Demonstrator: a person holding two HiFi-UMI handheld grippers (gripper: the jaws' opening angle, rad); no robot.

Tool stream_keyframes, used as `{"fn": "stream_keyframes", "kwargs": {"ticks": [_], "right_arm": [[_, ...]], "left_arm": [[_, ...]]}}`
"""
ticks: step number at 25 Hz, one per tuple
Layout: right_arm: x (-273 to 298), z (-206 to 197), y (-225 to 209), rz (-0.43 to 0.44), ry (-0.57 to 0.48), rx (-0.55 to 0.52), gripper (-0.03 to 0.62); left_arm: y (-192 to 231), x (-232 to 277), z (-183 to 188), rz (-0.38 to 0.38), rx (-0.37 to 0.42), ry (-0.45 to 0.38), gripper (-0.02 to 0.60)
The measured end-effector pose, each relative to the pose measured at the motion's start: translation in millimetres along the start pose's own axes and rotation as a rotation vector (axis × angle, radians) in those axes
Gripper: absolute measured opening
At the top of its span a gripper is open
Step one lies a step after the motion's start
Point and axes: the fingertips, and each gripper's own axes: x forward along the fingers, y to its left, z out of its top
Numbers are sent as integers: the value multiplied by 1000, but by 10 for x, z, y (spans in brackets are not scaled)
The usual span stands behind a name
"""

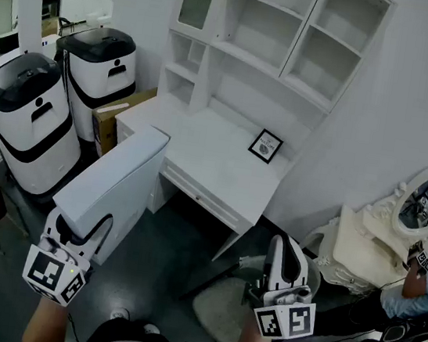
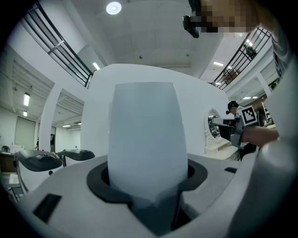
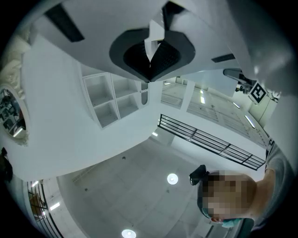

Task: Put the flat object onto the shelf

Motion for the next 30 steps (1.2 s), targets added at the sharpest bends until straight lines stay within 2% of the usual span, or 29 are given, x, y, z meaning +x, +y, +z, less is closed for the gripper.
{"fn": "stream_keyframes", "kwargs": {"ticks": [14, 24, 30], "right_arm": [[-244, 142, 257, 32, 1, -2, 28], [-300, 164, 176, 12, 4, -3, 28], [-180, 48, 197, 39, 16, 21, 28]], "left_arm": [[-166, -297, 116, 2, 4, -26, 256], [-248, -266, 85, -7, 7, -6, 256], [-204, -169, 53, 4, 1, -7, 256]]}}
